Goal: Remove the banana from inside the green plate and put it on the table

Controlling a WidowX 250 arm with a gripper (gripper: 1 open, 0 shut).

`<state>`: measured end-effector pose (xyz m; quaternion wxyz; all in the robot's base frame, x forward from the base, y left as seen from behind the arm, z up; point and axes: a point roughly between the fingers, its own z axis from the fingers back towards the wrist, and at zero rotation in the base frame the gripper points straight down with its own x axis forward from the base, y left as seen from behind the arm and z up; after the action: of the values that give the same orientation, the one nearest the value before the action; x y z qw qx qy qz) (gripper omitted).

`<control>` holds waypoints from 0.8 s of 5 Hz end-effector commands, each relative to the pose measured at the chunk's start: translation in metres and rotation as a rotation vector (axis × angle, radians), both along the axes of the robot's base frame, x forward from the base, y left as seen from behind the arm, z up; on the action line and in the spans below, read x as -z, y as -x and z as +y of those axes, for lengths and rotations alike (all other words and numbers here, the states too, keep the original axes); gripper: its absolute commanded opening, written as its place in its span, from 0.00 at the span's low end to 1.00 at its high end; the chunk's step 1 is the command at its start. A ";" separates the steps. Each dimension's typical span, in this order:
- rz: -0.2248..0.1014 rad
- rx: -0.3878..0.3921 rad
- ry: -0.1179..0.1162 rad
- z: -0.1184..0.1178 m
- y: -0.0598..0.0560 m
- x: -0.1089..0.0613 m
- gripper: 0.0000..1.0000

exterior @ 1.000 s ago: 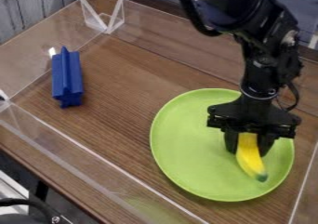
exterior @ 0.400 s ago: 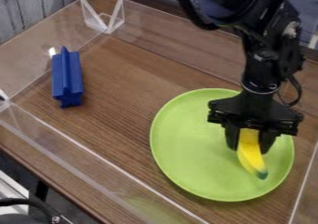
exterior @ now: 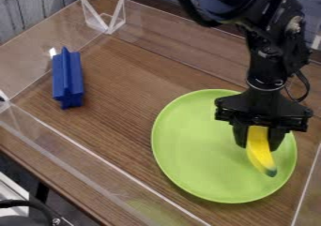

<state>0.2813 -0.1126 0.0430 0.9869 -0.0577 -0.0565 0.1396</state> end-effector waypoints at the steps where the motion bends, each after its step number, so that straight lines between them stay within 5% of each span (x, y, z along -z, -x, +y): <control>1: -0.081 0.004 0.033 0.001 -0.010 -0.018 0.00; 4: -0.109 0.018 0.034 0.006 -0.012 -0.019 0.00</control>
<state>0.2865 -0.1070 0.0400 0.9869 -0.0679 -0.0743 0.1264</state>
